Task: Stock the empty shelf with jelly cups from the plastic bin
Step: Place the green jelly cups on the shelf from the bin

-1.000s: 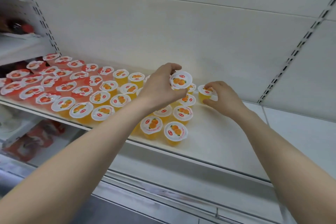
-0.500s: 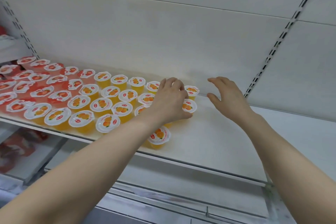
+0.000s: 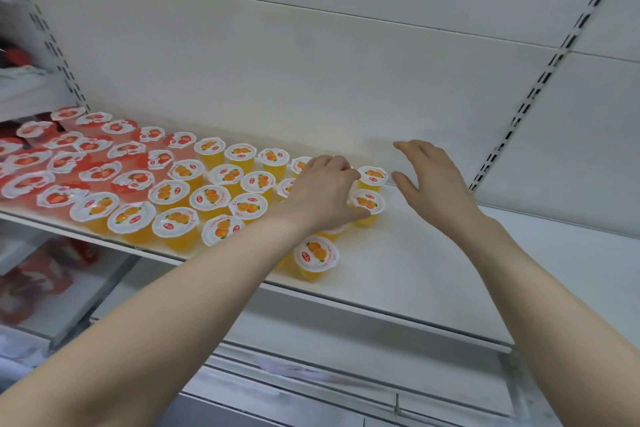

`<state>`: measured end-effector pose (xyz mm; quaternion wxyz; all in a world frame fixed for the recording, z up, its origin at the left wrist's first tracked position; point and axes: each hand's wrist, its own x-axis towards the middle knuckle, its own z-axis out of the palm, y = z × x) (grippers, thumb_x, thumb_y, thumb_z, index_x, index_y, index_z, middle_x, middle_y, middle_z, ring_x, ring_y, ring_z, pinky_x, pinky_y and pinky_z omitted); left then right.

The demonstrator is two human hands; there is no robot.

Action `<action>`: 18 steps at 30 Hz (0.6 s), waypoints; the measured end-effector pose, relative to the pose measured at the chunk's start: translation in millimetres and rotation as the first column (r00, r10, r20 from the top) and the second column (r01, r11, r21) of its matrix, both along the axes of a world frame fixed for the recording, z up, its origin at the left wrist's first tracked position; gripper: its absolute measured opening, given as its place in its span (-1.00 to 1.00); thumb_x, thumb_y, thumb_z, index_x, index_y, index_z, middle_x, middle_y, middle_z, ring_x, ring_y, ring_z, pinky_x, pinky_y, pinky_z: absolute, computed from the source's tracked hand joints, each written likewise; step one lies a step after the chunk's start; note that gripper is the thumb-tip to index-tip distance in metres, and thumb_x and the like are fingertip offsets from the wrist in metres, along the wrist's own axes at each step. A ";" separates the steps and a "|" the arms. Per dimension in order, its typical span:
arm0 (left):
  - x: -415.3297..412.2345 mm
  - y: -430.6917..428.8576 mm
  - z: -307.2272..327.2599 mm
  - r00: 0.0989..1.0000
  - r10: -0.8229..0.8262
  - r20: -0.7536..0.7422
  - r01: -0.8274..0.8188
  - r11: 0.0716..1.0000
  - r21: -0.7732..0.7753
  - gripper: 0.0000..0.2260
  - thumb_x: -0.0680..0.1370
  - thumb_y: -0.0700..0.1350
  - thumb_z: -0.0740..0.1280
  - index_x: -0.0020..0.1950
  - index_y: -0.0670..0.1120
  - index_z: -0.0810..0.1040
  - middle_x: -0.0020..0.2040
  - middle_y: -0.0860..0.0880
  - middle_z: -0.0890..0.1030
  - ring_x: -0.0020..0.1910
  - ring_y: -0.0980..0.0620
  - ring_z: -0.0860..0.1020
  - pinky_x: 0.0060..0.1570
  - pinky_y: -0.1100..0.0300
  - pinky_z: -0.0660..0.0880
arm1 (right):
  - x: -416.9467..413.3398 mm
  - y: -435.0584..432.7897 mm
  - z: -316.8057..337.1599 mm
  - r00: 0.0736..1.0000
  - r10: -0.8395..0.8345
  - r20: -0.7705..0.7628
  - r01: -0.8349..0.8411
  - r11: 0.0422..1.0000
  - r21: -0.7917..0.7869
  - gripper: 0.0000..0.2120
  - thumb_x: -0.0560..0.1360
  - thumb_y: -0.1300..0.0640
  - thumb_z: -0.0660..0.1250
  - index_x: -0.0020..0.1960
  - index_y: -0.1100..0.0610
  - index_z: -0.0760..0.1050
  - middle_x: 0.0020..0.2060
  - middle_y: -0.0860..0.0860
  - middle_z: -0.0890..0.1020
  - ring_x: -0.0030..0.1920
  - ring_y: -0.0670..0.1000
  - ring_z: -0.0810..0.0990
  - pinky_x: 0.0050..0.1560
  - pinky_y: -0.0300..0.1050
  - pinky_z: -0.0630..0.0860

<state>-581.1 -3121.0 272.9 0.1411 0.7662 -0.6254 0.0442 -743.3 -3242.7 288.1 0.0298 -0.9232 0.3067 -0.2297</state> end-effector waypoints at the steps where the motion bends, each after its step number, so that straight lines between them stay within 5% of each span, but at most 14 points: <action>1: 4.2 5.2 2.8 1.000 0.001 -0.013 -0.001 1.000 -0.020 -0.41 0.46 0.28 0.32 0.39 0.00 0.45 0.29 -0.03 0.47 0.33 -0.07 0.36 0.32 0.05 0.31 | 2.6 4.1 2.5 1.000 0.008 -0.002 -0.008 1.000 -0.017 -0.54 0.58 0.10 0.29 0.46 0.13 0.34 0.36 0.12 0.44 0.34 0.18 0.39 0.31 0.09 0.36; 18: 144.0 217.3 42.2 0.973 0.181 0.145 -0.144 0.961 -0.238 -0.58 0.56 0.11 0.29 0.35 -0.04 0.47 0.25 -0.08 0.50 0.24 -0.13 0.45 0.18 0.00 0.41 | 124.4 173.2 24.2 0.975 0.172 -0.141 -0.200 0.955 -0.220 -0.51 0.56 0.03 0.30 0.44 0.19 0.37 0.33 0.17 0.49 0.31 0.23 0.44 0.27 0.13 0.37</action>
